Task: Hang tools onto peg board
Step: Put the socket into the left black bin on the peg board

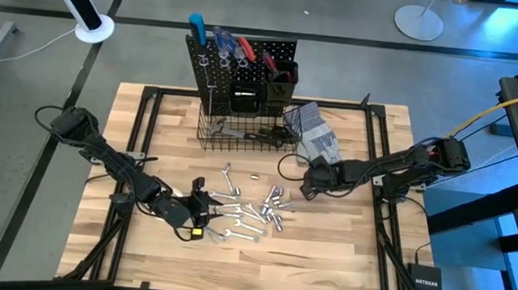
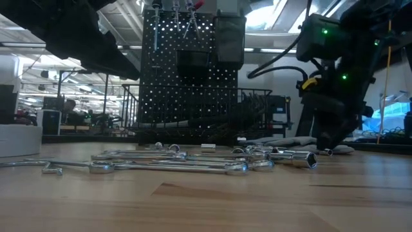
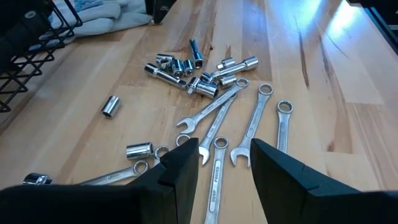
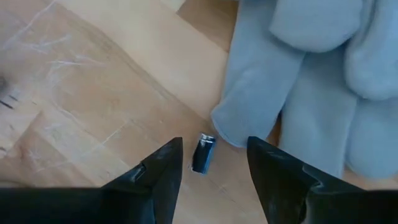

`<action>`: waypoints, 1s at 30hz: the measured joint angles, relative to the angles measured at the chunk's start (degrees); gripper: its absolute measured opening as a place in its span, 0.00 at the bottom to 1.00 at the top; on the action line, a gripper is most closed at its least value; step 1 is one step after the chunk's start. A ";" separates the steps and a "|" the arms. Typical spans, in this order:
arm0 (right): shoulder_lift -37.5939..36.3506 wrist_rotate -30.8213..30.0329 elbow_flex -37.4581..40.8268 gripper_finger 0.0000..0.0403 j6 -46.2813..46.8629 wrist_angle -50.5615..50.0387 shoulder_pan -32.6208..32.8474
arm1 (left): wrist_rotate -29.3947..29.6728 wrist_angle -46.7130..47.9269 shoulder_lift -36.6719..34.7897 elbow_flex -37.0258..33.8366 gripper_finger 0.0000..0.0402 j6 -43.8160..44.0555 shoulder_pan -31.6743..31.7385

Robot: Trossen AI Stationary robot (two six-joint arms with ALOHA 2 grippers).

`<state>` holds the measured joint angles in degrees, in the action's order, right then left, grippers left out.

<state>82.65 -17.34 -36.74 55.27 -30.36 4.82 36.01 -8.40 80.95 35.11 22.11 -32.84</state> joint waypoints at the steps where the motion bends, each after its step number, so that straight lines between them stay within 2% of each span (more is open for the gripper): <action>1: 0.00 0.02 0.45 0.46 0.00 1.09 0.00 | 0.00 0.00 0.00 0.00 0.34 0.01 0.00; 9: -0.04 -0.34 2.60 0.44 -0.02 4.43 0.05 | 0.00 0.00 0.00 0.00 0.34 0.02 0.00; 23: -0.05 0.20 2.68 0.13 -0.22 3.84 0.03 | 0.00 0.04 0.00 0.00 0.34 0.02 0.00; 30: -0.04 0.11 2.68 0.13 -0.24 3.77 0.09 | 0.02 -0.02 0.00 -0.02 0.34 0.02 0.00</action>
<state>82.61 -17.24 -34.06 55.02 -26.59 4.91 36.03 -8.42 80.95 35.09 22.13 -32.84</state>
